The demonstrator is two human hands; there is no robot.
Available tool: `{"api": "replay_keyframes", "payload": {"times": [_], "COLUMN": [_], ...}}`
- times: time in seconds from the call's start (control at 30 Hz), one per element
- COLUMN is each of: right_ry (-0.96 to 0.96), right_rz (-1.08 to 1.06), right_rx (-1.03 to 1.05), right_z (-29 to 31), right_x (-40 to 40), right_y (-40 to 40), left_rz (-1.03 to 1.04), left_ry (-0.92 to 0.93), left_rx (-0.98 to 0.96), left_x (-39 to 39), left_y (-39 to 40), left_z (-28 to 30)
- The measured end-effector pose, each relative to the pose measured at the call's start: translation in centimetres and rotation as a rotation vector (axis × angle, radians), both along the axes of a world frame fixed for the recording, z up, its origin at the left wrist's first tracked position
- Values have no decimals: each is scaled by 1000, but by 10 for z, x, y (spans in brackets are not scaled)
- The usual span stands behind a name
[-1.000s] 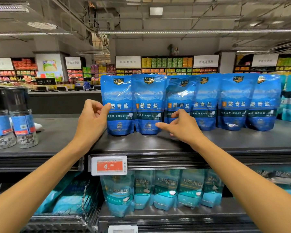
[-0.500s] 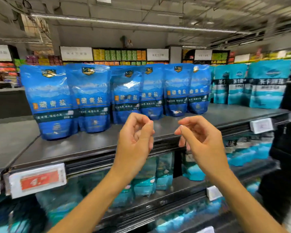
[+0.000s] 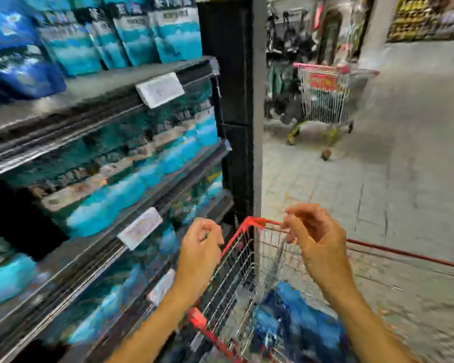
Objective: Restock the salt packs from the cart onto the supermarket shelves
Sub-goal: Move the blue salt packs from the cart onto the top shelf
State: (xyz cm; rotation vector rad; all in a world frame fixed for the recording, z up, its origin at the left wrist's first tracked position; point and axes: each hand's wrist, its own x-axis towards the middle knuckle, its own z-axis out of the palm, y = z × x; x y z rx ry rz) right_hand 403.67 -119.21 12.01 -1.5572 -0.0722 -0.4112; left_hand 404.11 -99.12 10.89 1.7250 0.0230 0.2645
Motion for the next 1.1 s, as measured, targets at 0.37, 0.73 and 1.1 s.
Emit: {"api": "replay_keyframes", "payload": {"times": [0.37, 0.73, 1.1], "right_ry": [640, 1323, 1382], "right_rz": [-457, -443, -470], "right_rx": [-60, -135, -397], "right_z": [-258, -460, -619], "right_x": [-23, -71, -13], "right_y": [-154, -190, -243], "left_rz": [-348, -430, -509], "left_ry": [683, 1139, 936], "left_rx": [206, 454, 852], "left_x": [36, 44, 64], "left_y": [-163, -214, -271], "left_z": [-232, -455, -606]}}
